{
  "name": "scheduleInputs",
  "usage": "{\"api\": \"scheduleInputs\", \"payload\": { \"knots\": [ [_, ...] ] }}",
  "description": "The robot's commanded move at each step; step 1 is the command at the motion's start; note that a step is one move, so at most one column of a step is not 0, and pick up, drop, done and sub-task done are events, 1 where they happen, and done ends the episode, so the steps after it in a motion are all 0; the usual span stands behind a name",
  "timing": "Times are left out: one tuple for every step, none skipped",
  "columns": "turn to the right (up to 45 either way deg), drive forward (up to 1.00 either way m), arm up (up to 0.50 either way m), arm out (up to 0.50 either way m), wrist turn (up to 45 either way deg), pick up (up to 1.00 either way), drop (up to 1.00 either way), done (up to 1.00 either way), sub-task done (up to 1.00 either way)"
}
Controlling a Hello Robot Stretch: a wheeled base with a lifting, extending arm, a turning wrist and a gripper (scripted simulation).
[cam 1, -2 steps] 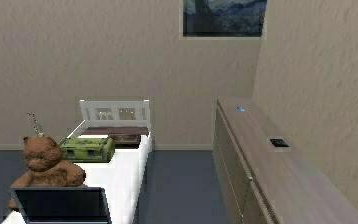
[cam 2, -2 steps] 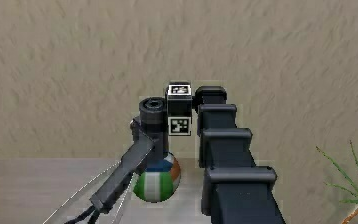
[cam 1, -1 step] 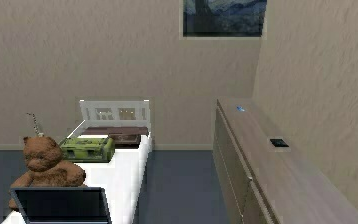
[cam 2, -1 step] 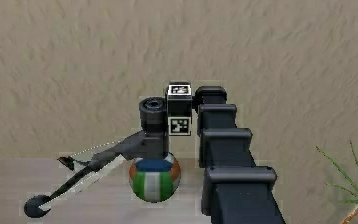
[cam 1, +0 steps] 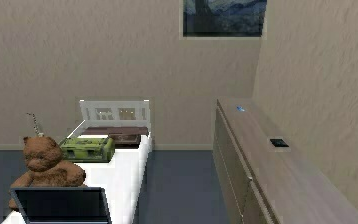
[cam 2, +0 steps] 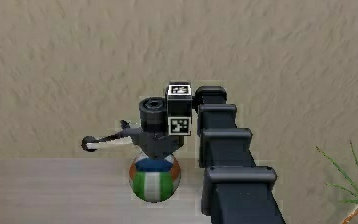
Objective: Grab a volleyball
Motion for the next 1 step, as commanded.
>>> {"api": "scheduleInputs", "payload": {
  "knots": [
    [0.0,0.0,0.0,0.0,33.0,0.0,0.0,0.0,0.0]
  ]
}}
